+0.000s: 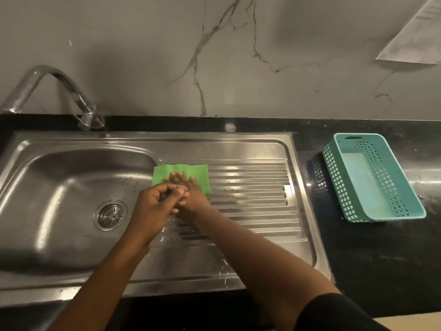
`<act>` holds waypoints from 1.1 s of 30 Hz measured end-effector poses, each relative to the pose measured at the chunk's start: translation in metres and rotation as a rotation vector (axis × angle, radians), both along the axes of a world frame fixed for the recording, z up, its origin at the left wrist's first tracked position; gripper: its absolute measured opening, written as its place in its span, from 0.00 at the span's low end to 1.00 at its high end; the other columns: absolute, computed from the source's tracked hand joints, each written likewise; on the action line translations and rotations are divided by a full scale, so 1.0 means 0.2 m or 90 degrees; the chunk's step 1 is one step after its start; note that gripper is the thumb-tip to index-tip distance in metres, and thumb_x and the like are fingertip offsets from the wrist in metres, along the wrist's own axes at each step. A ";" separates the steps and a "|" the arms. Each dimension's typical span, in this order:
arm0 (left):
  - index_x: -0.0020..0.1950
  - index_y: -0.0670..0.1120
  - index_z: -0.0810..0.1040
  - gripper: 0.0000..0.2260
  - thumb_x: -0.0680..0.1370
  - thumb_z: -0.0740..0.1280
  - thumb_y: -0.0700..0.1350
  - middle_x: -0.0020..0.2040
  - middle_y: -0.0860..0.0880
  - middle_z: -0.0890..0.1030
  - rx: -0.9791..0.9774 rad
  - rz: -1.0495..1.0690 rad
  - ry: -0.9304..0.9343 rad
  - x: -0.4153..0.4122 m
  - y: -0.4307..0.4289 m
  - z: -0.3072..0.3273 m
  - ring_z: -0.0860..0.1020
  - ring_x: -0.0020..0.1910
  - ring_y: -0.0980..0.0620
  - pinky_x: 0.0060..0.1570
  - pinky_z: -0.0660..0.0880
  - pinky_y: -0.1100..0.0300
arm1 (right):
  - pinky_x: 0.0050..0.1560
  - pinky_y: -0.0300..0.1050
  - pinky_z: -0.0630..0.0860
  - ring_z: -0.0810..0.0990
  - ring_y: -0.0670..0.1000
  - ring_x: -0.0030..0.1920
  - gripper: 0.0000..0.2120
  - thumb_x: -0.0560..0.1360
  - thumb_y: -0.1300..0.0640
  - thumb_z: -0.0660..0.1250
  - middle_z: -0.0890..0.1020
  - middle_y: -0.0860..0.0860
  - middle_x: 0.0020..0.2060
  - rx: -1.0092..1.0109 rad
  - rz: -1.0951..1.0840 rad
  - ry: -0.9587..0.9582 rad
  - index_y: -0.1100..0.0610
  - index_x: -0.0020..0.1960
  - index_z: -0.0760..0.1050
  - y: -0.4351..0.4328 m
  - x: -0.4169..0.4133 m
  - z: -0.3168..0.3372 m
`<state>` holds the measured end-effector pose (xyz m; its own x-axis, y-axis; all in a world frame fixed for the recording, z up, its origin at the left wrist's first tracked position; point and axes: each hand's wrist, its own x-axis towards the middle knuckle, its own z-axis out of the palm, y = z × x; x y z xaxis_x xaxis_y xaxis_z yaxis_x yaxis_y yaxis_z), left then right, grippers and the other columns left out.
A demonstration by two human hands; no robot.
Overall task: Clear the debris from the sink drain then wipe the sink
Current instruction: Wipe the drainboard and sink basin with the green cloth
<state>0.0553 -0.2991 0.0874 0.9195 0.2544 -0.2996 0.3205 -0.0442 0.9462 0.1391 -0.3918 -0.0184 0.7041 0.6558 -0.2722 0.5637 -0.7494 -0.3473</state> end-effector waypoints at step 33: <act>0.53 0.46 0.87 0.06 0.83 0.70 0.44 0.48 0.49 0.90 -0.013 0.084 0.035 -0.14 -0.04 0.02 0.86 0.49 0.48 0.50 0.81 0.55 | 0.82 0.59 0.49 0.49 0.52 0.84 0.26 0.86 0.48 0.50 0.53 0.45 0.84 0.025 -0.088 -0.041 0.42 0.84 0.51 -0.85 -0.02 0.05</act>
